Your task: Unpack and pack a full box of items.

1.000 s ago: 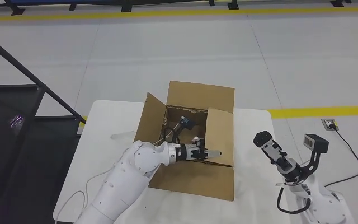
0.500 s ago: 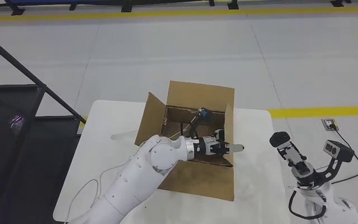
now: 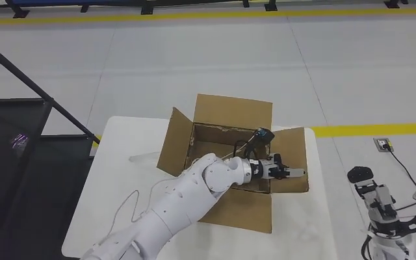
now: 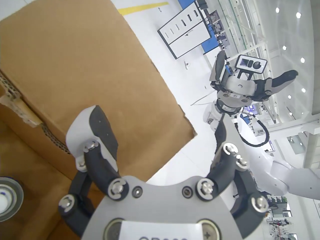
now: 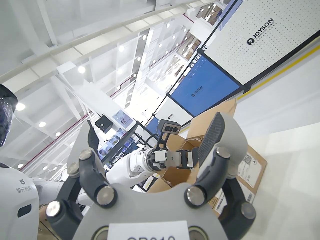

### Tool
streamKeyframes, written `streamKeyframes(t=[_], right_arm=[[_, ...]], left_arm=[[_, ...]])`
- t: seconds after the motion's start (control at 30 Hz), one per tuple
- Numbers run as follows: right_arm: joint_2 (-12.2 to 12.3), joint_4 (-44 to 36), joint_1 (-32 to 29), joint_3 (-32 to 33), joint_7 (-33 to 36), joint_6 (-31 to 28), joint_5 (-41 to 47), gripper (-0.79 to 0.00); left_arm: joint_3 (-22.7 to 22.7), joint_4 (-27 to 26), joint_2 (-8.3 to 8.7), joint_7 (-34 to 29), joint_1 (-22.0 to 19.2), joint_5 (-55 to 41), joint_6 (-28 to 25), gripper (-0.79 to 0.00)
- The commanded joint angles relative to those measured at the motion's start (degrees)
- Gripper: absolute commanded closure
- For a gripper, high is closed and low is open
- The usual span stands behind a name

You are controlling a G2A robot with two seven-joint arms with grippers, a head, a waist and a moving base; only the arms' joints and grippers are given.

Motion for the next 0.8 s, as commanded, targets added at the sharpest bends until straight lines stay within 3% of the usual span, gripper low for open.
streamKeyframes(t=[0.0,0.23,0.47,0.63,0.77], right_arm=[[0.11,0.80,0.06,-0.19,0.66,0.09,1.18,-0.785],[0.32,2.44,0.38,-0.72,2.10,0.88,4.14,-0.785],[0.32,2.44,0.38,-0.72,2.10,0.88,4.14,-0.785],[0.28,-0.13,0.45,-1.00,1.49,0.46,1.56,-0.785],[0.32,-3.13,1.26,-1.02,1.01,1.03,-4.43,-0.785]], left_arm=[[0.53,2.29,-1.13,0.25,-0.62,-0.33,-0.50,-0.785],[1.28,9.42,-4.44,-1.13,-2.34,-1.91,-2.02,-0.785],[0.38,13.16,-6.29,-1.41,-3.40,-3.01,-4.57,-0.785],[-2.09,13.86,-6.19,-1.03,-4.19,-4.75,-6.48,-0.785],[-5.90,13.29,-4.75,-1.65,-4.72,-6.99,-9.83,-0.785]])
